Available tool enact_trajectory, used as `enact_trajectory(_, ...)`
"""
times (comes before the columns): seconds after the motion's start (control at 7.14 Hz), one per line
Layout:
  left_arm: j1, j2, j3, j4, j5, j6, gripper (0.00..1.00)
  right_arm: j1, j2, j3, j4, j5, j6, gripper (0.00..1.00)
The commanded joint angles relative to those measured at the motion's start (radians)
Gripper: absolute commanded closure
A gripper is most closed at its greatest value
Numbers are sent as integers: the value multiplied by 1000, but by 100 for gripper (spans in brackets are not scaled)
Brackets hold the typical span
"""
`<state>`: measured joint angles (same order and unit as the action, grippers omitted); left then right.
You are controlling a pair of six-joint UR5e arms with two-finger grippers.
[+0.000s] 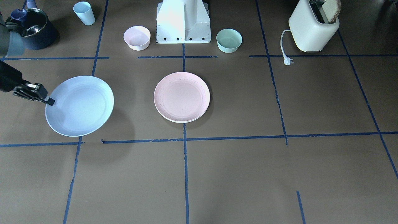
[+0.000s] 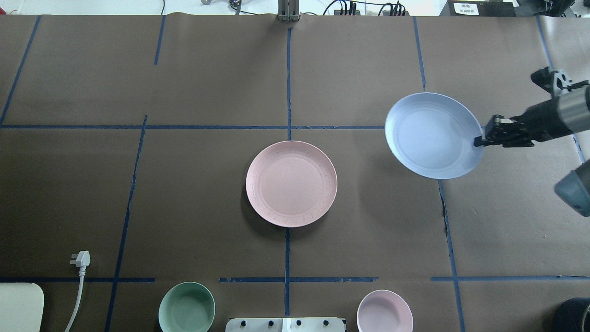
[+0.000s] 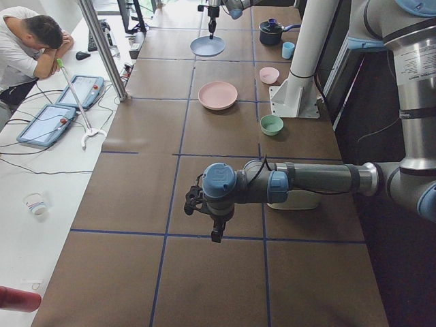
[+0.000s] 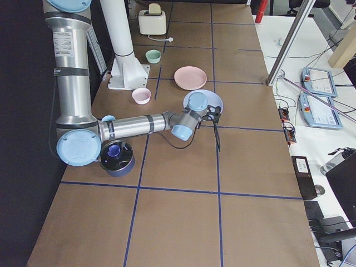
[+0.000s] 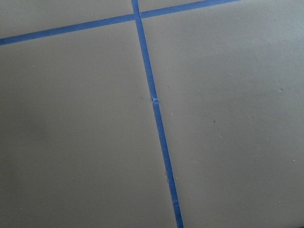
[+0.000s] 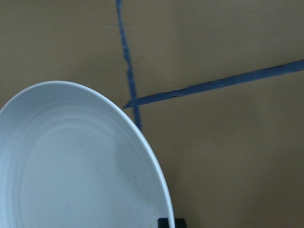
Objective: Stack three plates with pink and blue
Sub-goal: 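Lift the light blue plate with the right gripper and carry it over the pink plate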
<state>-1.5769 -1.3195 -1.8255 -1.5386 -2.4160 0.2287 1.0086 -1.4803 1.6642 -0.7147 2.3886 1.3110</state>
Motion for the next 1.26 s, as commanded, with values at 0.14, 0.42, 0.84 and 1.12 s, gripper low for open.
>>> enact_trajectory(0.14, 0, -1, 2, 0, 0, -2, 0, -226, 148, 102, -160, -196, 177, 100)
enact_trajectory(0.42, 0, -3, 3, 0, 0, -2, 0, -393, 263, 126, -326, -386, 218, 100)
enact_trajectory(0.84, 0, -6, 8, 0, 0, -2, 0, -498, 317, 108, -353, -494, 258, 100)
enact_trajectory(1.12, 2, -6, 9, 0, 0, -2, 0, -498, 314, 100, -354, -494, 246, 1)
